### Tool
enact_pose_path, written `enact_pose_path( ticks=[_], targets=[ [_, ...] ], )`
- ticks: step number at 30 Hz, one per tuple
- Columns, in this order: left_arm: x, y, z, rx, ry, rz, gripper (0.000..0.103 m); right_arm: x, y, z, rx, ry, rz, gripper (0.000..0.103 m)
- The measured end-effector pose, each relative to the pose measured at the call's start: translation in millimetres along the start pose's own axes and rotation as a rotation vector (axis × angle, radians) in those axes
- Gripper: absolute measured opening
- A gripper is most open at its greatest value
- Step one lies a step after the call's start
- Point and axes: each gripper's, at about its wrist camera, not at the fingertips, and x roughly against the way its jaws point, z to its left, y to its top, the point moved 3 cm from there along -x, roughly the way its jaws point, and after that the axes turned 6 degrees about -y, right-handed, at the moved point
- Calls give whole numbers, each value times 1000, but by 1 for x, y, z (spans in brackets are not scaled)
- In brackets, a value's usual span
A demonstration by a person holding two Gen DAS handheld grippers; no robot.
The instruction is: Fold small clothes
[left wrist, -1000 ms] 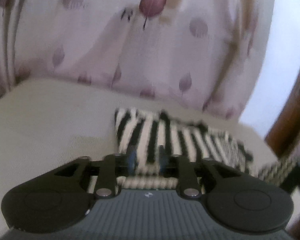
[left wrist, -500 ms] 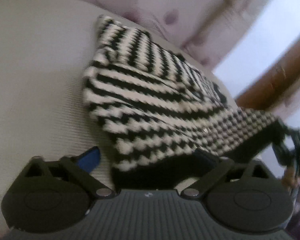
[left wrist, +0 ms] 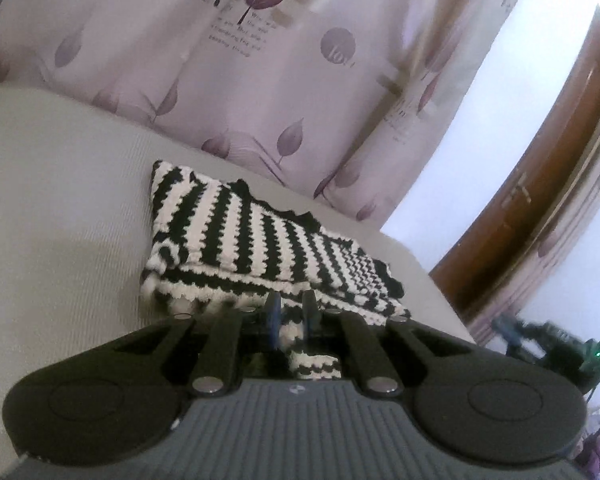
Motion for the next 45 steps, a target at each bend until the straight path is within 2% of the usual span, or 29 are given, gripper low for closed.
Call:
enact_pose_path(
  ticks=[3,4,6,7,8,9,10,11,12,13,15,17,19,20,21,22,23,24,25,26,27,29,32,39,42,43,44,45],
  targets=[
    [1,-7,0,-6,6,8,9,4,-11,-6,81,-93,66,19],
    [1,-10,1,-2,11,15,9,6,-16,-9,107,-148,82,19],
    [5,-17,7,15,18,26,9,9,-26,-16,131,-210,123,26],
    [7,-20,11,16,29,25,10,12,-31,-20,128,-216,143,28],
    [9,-22,15,12,45,23,10,16,-37,-22,120,-218,159,35],
    [11,-25,20,14,53,30,16,20,-45,-24,117,-217,181,49],
    [13,-28,25,23,55,41,33,23,-52,-25,123,-217,202,58],
    [15,-31,30,34,59,49,44,27,-61,-24,137,-218,214,76],
    [17,-34,35,47,69,57,67,29,-67,-24,145,-217,214,84],
    [19,-38,40,57,72,68,84,30,-73,-23,153,-216,215,85],
    [21,-46,48,83,68,96,91,25,-83,-24,174,-227,241,85],
    [17,-56,56,110,55,149,93,17,-91,-23,193,-245,255,85],
    [12,-66,61,156,34,181,97,10,-99,-20,215,-220,246,83],
    [7,-70,65,186,14,209,98,6,-103,-19,223,-213,248,65],
    [7,-72,65,183,9,186,100,1,-105,-20,223,-220,257,35],
    [6,-73,64,188,3,180,100,-3,-105,-21,212,-233,270,25],
    [3,-73,64,195,-12,178,99,-7,-105,-23,194,-239,277,22],
    [1,-74,65,204,-21,172,85,-8,-105,-23,191,-228,271,19],
    [-2,-74,66,214,-19,179,51,-8,-104,-22,191,-218,268,19],
    [-6,-75,67,222,-15,200,27,-7,-103,-21,185,-206,264,18],
    [-9,-77,68,225,-12,224,8,-3,-102,-19,157,-170,260,18],
    [-2,-75,66,221,-7,187,7,5,-98,-16,104,-112,245,18],
    [12,-64,59,231,-46,124,7,19,-86,-7,31,-27,207,18],
    [26,-21,37,164,-63,-37,5,24,-55,5,-65,70,127,12],
    [27,-11,34,145,-53,-29,5,18,-41,11,-38,66,101,12],
    [29,-11,36,151,-51,-13,10,16,-38,11,-24,47,102,12],
    [30,-14,39,151,-53,21,19,15,-38,10,-19,42,110,12],
    [34,-17,42,146,-41,48,47,15,-39,9,-15,39,126,12]
  ],
)
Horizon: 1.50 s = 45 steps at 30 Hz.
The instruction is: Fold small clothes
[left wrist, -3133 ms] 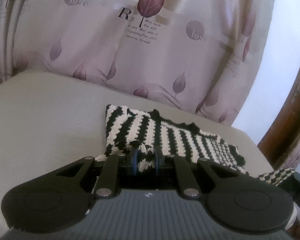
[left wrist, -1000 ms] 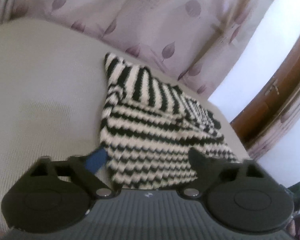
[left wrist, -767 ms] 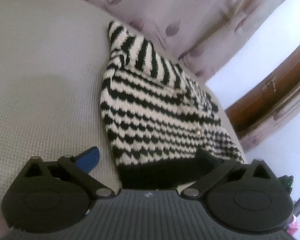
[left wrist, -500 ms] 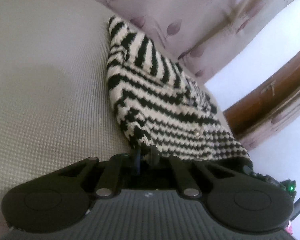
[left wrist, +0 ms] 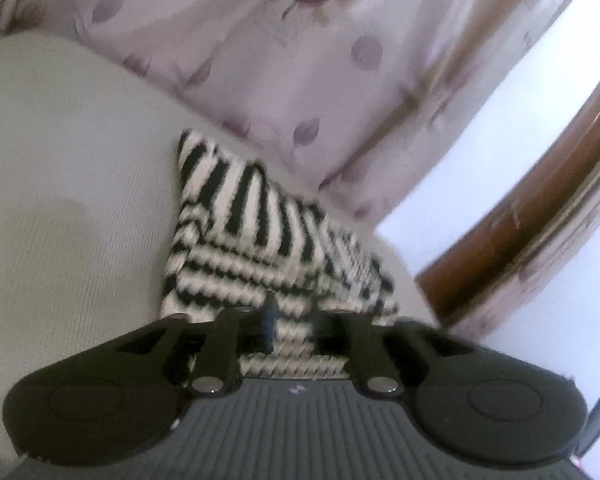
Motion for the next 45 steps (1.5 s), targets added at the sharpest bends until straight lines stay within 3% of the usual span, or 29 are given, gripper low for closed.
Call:
enact_pose_path(
  ticks=[1,2,3,7,10,11,12,14,17,22,24,25,26,27,31,38,41,45],
  targets=[
    [3,-4,6,-2,43,22,83,1,-3,-2,6,-16,11,13],
    [4,-10,13,0,80,44,97,2,-7,-5,13,-43,25,14],
    [5,-14,20,7,93,57,100,5,-12,-9,10,-58,38,15],
    [-9,-27,35,55,92,144,100,15,-30,-28,-20,-148,65,19],
    [-24,-36,42,103,40,186,100,29,-35,-41,-39,-192,49,26],
    [-27,-37,40,89,33,180,102,33,-35,-44,-50,-202,45,37],
    [-29,-39,38,72,27,182,102,37,-35,-48,-64,-210,43,57],
    [-34,-43,34,52,-1,199,102,42,-34,-55,-82,-215,32,79],
    [-35,-43,35,55,-23,193,102,42,-31,-60,-87,-218,18,80],
    [-39,-39,43,120,-84,180,101,13,-35,-70,-148,-188,123,80],
    [-44,-38,40,105,-88,172,96,3,-40,-69,-157,-164,126,77],
    [-46,-39,37,84,-76,168,68,-2,-41,-67,-146,-159,113,68],
    [-52,-42,35,67,-62,187,42,-8,-41,-65,-123,-157,107,27],
    [-59,-45,35,60,-38,213,10,-17,-42,-64,-99,-167,127,20],
    [-46,-43,20,28,-14,133,10,-21,-45,-62,-120,-154,95,19],
    [-24,-2,-16,-40,-80,-5,7,-9,-17,-37,-159,1,55,19],
    [-21,13,-28,-85,-74,-63,7,-10,-1,-24,-152,47,31,19],
    [-29,18,-30,-86,-43,-58,7,-18,17,-15,-139,57,8,19]
  ],
)
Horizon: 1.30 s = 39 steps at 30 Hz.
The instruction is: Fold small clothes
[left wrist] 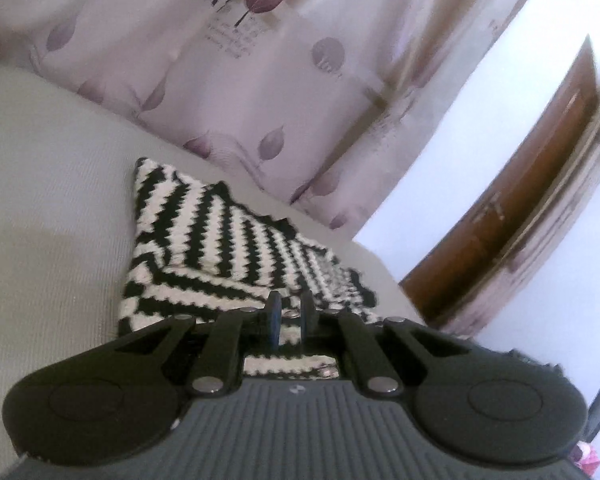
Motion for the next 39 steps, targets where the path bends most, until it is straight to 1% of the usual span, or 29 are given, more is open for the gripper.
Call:
enact_pose_path(
  ticks=[2,3,4,5,6,7,8,10,12,13,14,16,17,18,19,21,22,23,24,25,26,31,35,39],
  targets=[
    [8,-4,8,22,11,29,7,-4,2,1,4,-7,1,19],
    [13,-7,15,24,49,42,13,-4,1,0,5,-9,7,19],
    [18,-10,21,23,94,53,35,-2,-2,-2,10,-15,11,19],
    [22,-14,28,36,118,79,54,-1,-6,-5,13,-26,16,19],
    [27,-20,38,84,116,108,90,1,-8,-9,3,-30,21,19],
    [30,-27,48,140,119,125,102,1,-10,-12,-7,-34,24,19],
    [31,-34,54,182,116,154,101,3,-13,-17,-15,-43,25,19],
    [26,-44,63,225,102,229,102,5,-15,-21,-29,-53,23,19],
    [17,-57,68,265,63,286,103,7,-16,-23,-37,-54,19,19],
    [17,-62,66,257,38,266,102,8,-17,-23,-33,-53,18,19],
    [13,-63,65,255,18,266,102,9,-18,-22,-29,-52,18,19],
    [6,-65,68,283,-9,242,100,8,-19,-22,-33,-46,20,19],
    [0,-64,70,303,-40,235,100,8,-20,-22,-36,-45,22,19],
    [-4,-63,69,300,-48,230,93,6,-20,-22,-39,-43,25,19],
    [-10,-64,69,296,-48,238,61,6,-21,-22,-44,-42,26,19],
    [-27,-77,76,330,-41,294,13,4,-22,-22,-48,-38,28,19],
    [-29,-81,78,345,-61,262,16,4,-23,-22,-51,-38,30,19],
    [-30,-81,75,331,-52,247,15,3,-24,-23,-56,-39,32,19],
    [-29,-79,71,315,-41,226,12,3,-25,-24,-56,-41,33,19],
    [-26,-77,66,306,-42,203,12,3,-25,-24,-53,-45,34,19],
    [-22,-74,61,305,-62,174,12,3,-25,-25,-51,-53,34,19],
    [-9,-50,35,242,-81,95,12,7,-21,-21,-41,-27,27,19],
    [-5,-30,22,226,-98,41,12,7,-16,-17,-42,-4,11,19],
    [-13,-9,12,216,-106,-17,12,2,-6,-12,-44,7,-4,19]
  ],
)
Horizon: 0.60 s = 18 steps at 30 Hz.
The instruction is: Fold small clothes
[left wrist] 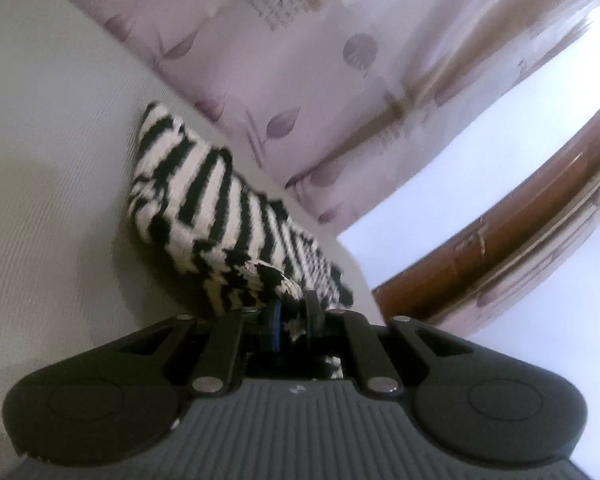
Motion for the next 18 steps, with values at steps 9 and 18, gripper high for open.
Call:
enact_pose_path(
  ticks=[9,18],
  targets=[
    [-40,67,7,-10,25,-176,5,-42,52,8,-22,7,-73,19],
    [-110,137,59,-30,250,-280,6,-124,124,-14,-118,-42,-143,19]
  ],
)
